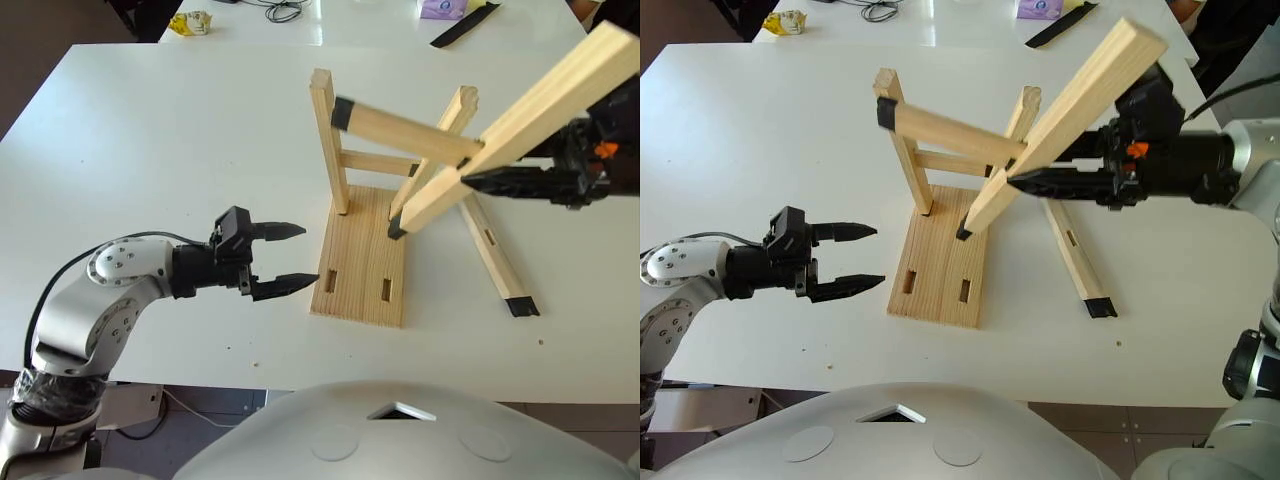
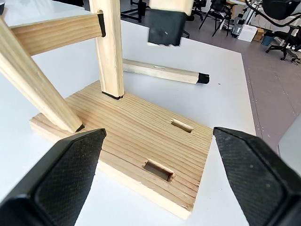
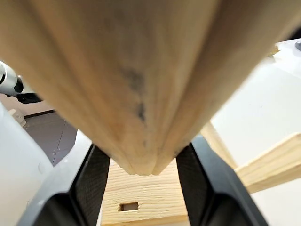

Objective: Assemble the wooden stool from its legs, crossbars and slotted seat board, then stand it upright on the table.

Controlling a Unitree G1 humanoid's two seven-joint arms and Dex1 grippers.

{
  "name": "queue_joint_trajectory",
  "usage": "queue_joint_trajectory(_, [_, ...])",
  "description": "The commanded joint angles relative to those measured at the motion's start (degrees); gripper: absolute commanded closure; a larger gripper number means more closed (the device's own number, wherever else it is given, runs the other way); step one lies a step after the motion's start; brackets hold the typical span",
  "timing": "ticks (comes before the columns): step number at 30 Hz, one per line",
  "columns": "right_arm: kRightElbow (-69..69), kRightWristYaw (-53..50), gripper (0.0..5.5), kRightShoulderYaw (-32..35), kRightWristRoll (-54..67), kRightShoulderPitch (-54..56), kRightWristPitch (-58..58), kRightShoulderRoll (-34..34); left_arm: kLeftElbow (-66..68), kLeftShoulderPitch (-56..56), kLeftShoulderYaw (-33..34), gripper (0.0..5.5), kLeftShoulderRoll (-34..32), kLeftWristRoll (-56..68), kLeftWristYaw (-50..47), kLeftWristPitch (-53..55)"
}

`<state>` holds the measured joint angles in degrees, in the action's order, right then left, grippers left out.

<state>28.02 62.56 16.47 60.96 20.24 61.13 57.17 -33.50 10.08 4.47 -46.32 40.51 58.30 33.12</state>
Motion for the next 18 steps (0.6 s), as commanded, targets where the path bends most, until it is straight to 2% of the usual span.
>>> queue_joint_trajectory(1, [8.0, 1.3, 3.48, 1.6, 2.1, -5.8, -0.8, 2.1, -4.0, 5.3, 0.5, 1.26, -1.3, -1.5, -0.8, -0.5])
queue_joint_trajectory(5, [15.2, -0.5, 3.48, -3.0, -6.1, -10.7, -6.9, 2.6, -6.2, 7.1, -0.3, 1.26, -0.7, -1.5, -2.0, -0.3])
queue_joint_trajectory(10, [16.2, -2.8, 3.48, -6.9, -14.0, -13.7, -13.6, 1.4, -11.2, 9.1, 0.3, 1.26, -0.9, 1.4, -3.0, 0.7])
queue_joint_trajectory(18, [14.3, -1.5, 3.48, -8.2, -18.2, -17.3, -19.0, 1.8, -10.9, 11.7, 1.3, 1.26, -1.7, 0.3, -2.7, -0.4])
